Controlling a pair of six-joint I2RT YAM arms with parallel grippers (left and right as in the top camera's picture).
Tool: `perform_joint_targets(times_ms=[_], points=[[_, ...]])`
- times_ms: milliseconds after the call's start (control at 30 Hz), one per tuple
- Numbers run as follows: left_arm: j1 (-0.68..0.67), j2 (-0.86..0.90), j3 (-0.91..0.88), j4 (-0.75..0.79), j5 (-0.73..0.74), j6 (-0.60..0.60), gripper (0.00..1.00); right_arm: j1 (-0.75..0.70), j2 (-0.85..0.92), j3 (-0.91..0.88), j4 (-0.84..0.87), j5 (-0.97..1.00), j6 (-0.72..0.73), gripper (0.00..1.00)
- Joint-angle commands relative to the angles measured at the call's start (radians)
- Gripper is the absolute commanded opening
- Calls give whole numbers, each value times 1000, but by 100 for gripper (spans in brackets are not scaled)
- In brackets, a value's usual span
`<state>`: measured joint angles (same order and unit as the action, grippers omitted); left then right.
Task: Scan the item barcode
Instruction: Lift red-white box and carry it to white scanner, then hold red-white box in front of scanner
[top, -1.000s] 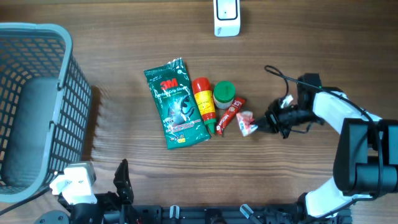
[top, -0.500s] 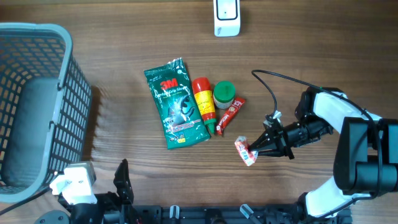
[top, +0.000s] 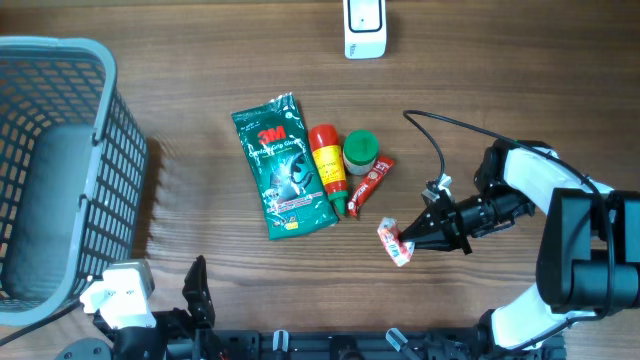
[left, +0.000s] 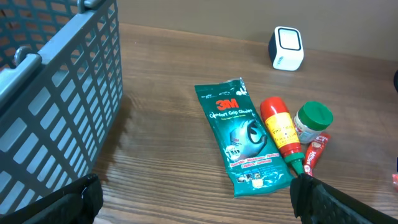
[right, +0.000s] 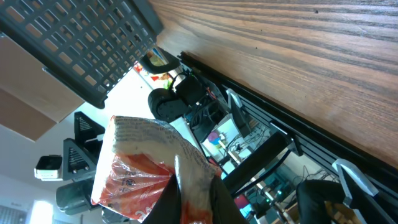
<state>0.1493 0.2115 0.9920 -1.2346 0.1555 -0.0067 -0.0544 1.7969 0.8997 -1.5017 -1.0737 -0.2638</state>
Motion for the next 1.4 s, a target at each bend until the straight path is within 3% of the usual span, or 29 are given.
perform_joint_targets(times_ms=[0,133,300,433,600,667,733,833,967,1200,1367], points=[[5,-8,1,3,12,-13,100,-2,-50,3,-42,-3,-24,4],[5,-8,1,3,12,-13,100,-2,-252,3,-89,47,26,5],[5,-8,1,3,12,-13,100,-2,-618,1,43,266,428,5],[5,-8,1,3,12,-13,100,-2,-884,1,362,481,666,5],[5,-8,1,3,12,-13,100,-2,-991,1,818,531,660,5],[5,-8,1,3,12,-13,100,-2,-958,1,938,535,660,5],[5,-8,1,3,12,-13,100,22,-808,1,1193,535,658,4],[5,-8,1,3,12,-13,100,73,-635,2,1411,545,658,5],[5,-8,1,3,12,-13,100,181,-348,20,1701,762,646,5],[5,-8,1,3,12,-13,100,312,0,139,2057,1110,453,5],[5,-8,1,3,12,-13,100,325,216,327,2116,1233,333,5]])
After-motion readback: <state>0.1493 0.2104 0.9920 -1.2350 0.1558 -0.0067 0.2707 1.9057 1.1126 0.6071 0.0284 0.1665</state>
